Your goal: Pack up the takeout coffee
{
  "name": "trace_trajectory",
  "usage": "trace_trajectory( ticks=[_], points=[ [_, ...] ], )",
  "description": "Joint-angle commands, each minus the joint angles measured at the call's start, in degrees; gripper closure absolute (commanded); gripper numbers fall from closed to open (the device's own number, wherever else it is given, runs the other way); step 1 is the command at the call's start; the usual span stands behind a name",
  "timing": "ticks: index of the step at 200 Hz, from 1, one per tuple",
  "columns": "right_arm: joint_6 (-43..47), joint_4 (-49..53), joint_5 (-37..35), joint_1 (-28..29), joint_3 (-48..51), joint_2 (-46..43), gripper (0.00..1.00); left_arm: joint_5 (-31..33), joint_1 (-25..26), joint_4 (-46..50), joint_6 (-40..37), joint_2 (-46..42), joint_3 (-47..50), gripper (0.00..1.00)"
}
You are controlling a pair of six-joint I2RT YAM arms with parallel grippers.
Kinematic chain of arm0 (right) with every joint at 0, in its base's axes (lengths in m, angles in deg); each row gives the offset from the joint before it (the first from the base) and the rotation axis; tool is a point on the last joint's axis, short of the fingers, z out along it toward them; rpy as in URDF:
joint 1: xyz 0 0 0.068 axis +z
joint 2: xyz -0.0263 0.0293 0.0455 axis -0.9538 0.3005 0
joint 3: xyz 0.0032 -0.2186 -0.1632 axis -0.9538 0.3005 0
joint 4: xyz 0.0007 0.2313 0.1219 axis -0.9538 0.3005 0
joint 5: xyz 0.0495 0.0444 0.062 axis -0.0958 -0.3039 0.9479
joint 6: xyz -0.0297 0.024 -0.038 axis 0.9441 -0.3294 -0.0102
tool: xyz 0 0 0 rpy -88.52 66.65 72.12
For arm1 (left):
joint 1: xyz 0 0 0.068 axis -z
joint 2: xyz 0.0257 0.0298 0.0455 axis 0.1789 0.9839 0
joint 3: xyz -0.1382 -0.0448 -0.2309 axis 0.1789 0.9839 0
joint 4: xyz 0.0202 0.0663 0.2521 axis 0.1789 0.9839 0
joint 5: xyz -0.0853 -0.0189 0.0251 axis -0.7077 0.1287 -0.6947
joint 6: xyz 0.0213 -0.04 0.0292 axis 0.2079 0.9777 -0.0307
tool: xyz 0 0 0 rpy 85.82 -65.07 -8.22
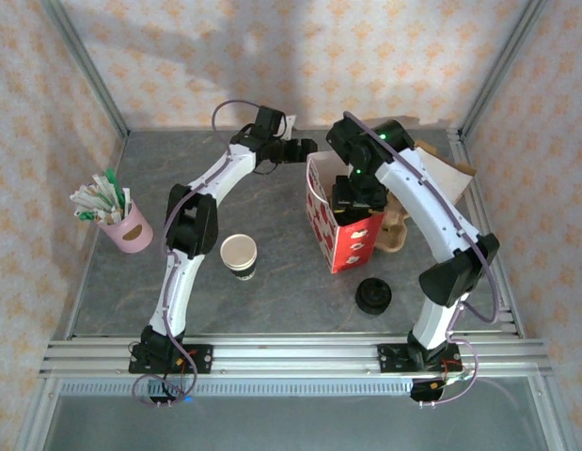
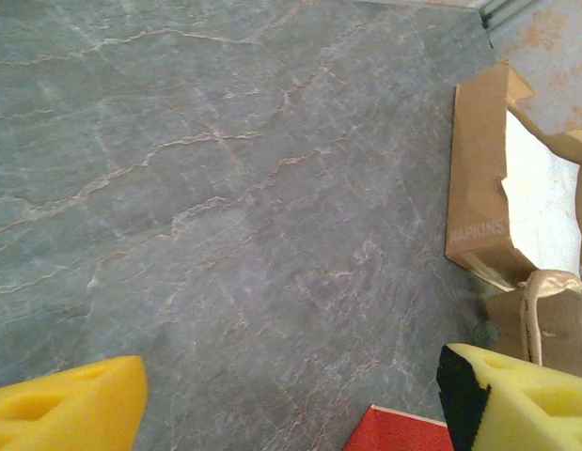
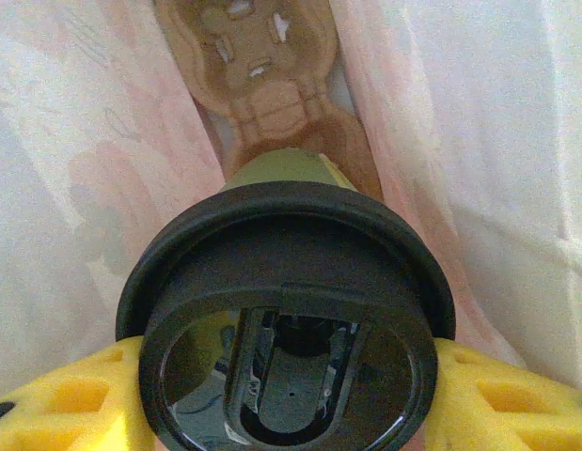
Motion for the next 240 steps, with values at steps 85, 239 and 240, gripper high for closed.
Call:
trace_trajectory(
  ticks=[85, 239, 240],
  points=[
    [1.9, 9.0, 2.1, 0.1, 5.0, -1.1, 0.45, 2.9, -2.2, 0.6, -0.1, -4.6, 6.6, 0.19],
    [7.1, 8.9, 1.1, -0.4, 4.6, 1.8, 0.45, 14.1, -3.4, -8.9, 7.7, -31.7, 39.2, 0.21],
    [7.1, 8.9, 1.1, -0.4, 4.6, 1.8, 0.45, 14.2, -3.3, -9.0, 7.7, -31.9, 39.4, 0.21]
  ],
)
